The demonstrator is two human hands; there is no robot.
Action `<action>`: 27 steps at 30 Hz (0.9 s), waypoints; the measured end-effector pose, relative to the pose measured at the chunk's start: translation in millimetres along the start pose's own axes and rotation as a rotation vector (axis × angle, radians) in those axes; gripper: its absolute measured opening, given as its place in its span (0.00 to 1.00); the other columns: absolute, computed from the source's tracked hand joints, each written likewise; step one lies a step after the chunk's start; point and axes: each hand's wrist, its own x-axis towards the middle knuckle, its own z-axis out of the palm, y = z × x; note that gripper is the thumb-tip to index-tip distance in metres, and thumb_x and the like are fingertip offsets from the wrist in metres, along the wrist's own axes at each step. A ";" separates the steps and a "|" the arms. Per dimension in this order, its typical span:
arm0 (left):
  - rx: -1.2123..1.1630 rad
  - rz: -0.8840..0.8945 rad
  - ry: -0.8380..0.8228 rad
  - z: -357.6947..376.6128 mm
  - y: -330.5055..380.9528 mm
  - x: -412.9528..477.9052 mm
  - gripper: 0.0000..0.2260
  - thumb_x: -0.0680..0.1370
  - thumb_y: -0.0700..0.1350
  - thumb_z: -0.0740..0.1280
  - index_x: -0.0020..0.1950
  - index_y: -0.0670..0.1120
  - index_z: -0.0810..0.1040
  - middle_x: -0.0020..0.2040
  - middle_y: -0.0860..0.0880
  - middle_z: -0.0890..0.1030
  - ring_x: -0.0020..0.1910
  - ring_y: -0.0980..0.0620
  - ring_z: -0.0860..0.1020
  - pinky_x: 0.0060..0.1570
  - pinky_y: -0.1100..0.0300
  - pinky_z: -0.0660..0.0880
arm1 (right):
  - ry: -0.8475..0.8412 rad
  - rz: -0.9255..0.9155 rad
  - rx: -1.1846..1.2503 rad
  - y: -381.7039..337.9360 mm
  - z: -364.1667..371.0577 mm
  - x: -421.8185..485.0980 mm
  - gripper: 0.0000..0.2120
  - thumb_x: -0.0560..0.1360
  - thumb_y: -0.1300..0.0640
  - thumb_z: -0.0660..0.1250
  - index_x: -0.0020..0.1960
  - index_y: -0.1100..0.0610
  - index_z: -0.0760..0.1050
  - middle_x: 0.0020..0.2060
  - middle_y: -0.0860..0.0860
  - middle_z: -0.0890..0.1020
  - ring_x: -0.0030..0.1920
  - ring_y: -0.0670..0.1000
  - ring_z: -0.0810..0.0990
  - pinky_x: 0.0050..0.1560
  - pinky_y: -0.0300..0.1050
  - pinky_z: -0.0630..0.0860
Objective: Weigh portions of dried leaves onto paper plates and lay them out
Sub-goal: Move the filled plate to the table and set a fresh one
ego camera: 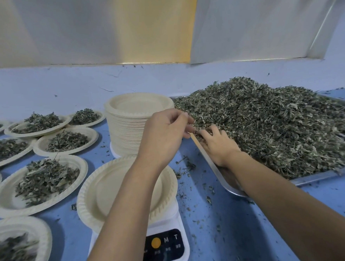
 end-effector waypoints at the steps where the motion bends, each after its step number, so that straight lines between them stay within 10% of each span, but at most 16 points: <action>1: 0.003 0.000 -0.001 0.1 -0.1 -0.2 0.12 0.79 0.43 0.60 0.41 0.48 0.81 0.34 0.53 0.83 0.34 0.57 0.81 0.36 0.69 0.73 | -0.044 0.007 -0.029 0.3 0.5 -0.1 0.21 0.83 0.47 0.48 0.75 0.47 0.54 0.75 0.55 0.54 0.71 0.63 0.58 0.63 0.62 0.67; 15: 0.038 -0.019 -0.012 6.1 0.9 -2.6 0.12 0.79 0.44 0.60 0.41 0.48 0.81 0.35 0.53 0.83 0.35 0.56 0.81 0.38 0.66 0.74 | 0.080 0.044 -0.017 -5.6 -5.9 2.4 0.13 0.77 0.69 0.57 0.57 0.61 0.76 0.52 0.61 0.79 0.54 0.62 0.78 0.44 0.48 0.69; 21: 0.016 -0.115 0.055 14.7 -0.9 -2.9 0.13 0.79 0.43 0.60 0.37 0.50 0.79 0.33 0.54 0.83 0.34 0.57 0.81 0.33 0.69 0.73 | 0.259 0.316 0.706 10.5 -20.1 -0.9 0.15 0.80 0.61 0.61 0.65 0.57 0.75 0.54 0.57 0.81 0.43 0.53 0.80 0.35 0.37 0.73; 24: -0.053 -0.203 0.064 17.9 -0.8 -2.0 0.13 0.78 0.42 0.60 0.38 0.48 0.80 0.34 0.51 0.84 0.35 0.54 0.82 0.36 0.65 0.72 | 0.209 0.518 1.346 16.5 -25.6 -4.1 0.15 0.80 0.63 0.62 0.66 0.60 0.74 0.60 0.56 0.76 0.52 0.53 0.75 0.48 0.51 0.78; 27: -0.150 -0.303 0.044 20.1 -0.8 -1.3 0.12 0.79 0.42 0.60 0.40 0.46 0.81 0.35 0.49 0.84 0.37 0.52 0.82 0.39 0.62 0.75 | 0.141 0.645 1.762 21.3 -31.9 -8.4 0.09 0.81 0.66 0.58 0.55 0.60 0.76 0.60 0.59 0.77 0.53 0.58 0.79 0.39 0.55 0.79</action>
